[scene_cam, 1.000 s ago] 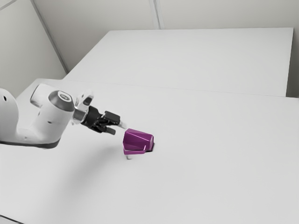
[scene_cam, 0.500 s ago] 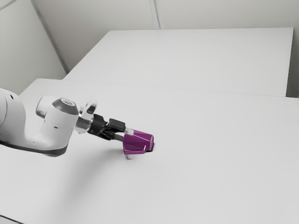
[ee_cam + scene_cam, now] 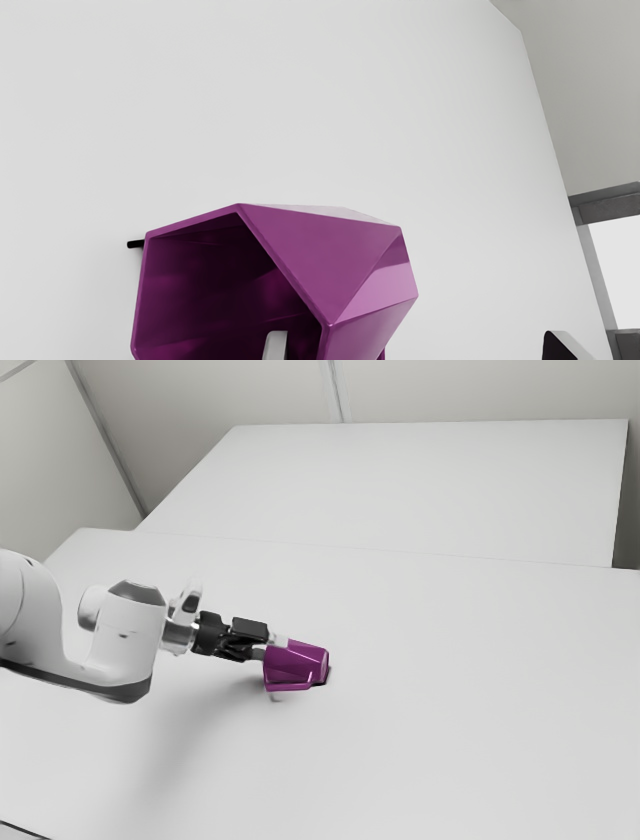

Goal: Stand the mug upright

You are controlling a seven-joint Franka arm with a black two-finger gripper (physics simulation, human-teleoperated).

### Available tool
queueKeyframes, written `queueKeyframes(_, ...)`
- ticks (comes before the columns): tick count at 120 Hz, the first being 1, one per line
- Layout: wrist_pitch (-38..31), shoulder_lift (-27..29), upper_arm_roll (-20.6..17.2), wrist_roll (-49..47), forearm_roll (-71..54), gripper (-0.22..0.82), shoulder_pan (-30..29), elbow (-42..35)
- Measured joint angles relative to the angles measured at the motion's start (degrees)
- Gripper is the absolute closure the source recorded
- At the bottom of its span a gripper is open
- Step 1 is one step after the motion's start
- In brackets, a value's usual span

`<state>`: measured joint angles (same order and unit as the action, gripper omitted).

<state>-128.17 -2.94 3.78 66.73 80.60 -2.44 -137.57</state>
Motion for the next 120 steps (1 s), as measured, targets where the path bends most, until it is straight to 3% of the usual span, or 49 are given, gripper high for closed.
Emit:
queueKeyframes(39, 2.5, -1.5, 0.0, 4.3, 2.4, 0.12, 0.0, -0.1)
queueKeyframes(83, 3.7, -1.5, 0.0, 7.0, 3.7, 0.63, 0.0, -0.2)
queueKeyframes(120, 3.2, -0.8, -0.1, 8.8, 3.9, 0.76, 0.1, -0.2)
